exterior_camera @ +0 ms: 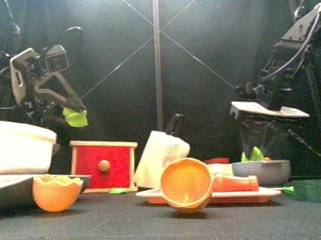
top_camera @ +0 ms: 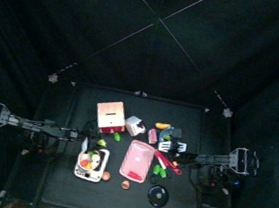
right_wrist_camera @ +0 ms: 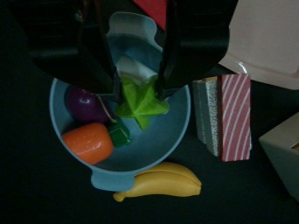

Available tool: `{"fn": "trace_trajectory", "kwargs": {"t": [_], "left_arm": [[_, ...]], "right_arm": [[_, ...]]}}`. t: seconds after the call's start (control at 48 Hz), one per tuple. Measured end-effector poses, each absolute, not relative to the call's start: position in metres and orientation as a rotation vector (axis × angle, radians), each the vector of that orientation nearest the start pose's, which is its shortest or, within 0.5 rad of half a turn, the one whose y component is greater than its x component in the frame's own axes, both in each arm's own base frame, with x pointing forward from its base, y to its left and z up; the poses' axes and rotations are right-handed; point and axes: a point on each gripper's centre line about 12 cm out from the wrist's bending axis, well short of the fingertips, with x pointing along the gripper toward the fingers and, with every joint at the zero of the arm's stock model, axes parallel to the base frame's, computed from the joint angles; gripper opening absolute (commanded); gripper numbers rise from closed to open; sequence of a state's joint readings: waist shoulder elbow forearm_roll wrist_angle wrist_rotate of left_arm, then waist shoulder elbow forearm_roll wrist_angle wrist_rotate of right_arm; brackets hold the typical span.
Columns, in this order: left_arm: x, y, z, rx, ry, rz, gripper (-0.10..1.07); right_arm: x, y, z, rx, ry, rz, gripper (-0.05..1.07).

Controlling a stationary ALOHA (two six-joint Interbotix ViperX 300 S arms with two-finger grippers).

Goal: Place starfruit top in bowl

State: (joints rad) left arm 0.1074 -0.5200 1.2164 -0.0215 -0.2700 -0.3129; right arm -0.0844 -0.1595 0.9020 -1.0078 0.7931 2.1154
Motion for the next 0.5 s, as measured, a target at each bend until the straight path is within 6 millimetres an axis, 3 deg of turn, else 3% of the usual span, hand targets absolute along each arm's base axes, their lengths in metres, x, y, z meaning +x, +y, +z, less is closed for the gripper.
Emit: {"fn": "trace_trajectory", "kwargs": {"t": [0.25, 0.5], "left_arm": [[0.2389, 0.0264, 0.1756, -0.35, 0.404, 0.182, 0.67], [0.2386, 0.0264, 0.1751, -0.348, 0.406, 0.181, 0.67]], "right_arm": [[0.2569, -0.0943, 0.1404, 0.718, 0.609, -1.254, 0.75], [0.2597, -0.0952, 0.1422, 0.716, 0.602, -1.251, 0.94]]}}
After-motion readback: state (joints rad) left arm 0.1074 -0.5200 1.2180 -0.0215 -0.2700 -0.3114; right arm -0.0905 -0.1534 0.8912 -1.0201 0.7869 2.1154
